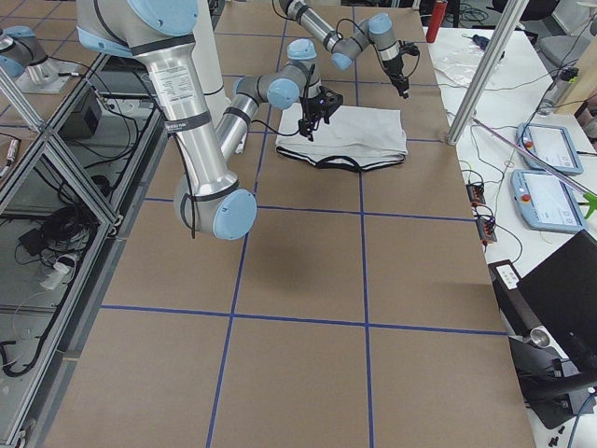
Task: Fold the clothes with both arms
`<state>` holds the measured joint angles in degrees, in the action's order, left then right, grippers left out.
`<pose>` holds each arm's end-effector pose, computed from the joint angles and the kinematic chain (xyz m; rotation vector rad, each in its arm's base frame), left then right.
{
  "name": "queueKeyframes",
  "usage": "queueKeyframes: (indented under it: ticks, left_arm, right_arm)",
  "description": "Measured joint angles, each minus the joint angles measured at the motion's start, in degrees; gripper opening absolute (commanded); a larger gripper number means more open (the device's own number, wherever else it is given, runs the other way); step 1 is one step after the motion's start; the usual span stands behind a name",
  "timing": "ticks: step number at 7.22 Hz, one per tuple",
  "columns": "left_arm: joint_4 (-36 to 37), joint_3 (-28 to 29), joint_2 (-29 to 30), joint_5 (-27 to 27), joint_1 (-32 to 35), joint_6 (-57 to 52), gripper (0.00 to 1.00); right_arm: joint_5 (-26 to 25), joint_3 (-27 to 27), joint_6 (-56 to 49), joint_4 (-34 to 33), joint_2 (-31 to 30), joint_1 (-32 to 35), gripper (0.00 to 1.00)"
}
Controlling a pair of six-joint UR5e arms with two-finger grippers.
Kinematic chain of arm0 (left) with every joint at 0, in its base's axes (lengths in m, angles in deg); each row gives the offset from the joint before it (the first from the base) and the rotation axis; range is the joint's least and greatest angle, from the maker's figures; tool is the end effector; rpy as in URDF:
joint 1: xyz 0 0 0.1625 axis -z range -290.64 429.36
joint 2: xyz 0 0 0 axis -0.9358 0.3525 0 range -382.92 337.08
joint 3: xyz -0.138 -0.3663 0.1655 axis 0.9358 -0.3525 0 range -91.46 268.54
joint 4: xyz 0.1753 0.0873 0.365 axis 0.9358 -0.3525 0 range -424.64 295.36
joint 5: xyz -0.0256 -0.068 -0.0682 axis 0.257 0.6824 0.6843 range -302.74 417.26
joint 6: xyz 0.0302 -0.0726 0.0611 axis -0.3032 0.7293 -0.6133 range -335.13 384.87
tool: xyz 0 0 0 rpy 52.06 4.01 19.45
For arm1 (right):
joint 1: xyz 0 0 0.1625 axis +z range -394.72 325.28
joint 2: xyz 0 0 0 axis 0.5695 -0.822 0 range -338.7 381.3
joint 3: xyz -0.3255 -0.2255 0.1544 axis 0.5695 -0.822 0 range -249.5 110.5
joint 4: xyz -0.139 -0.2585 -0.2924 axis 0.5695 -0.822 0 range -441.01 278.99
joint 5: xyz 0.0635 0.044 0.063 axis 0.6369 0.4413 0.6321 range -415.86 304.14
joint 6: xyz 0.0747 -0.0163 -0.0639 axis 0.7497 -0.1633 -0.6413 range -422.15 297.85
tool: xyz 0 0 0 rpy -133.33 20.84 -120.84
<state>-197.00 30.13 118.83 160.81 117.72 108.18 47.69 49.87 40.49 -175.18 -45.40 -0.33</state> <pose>0.4718 -0.6962 0.2467 0.3172 1.0742 -0.5220 -0.3873 -0.3983 0.2305 -0.0605 -0.8866 0.6673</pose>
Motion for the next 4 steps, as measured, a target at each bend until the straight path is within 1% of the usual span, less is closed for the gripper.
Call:
queueKeyframes:
  ticks: [1,2,3,4]
  left_arm:
    - [0.0,-6.7,-4.5,2.9,0.0,-0.2,0.5]
    - [0.1,-13.8,-9.2,5.6,-0.1,-0.3,0.5]
    - [0.2,-18.5,-12.6,7.7,-0.1,-0.3,0.5]
    - [0.2,-20.8,-14.3,8.7,-0.1,-0.4,0.5]
  right_arm:
    - [-1.8,-2.5,-0.2,3.1,0.4,-2.5,1.0]
    - [-3.7,-4.5,-2.0,4.3,1.4,-5.4,1.0]
    - [-4.5,-6.3,-6.7,4.7,2.5,-8.1,1.0]
    - [-4.8,-8.1,-13.7,4.5,3.6,-10.3,1.0]
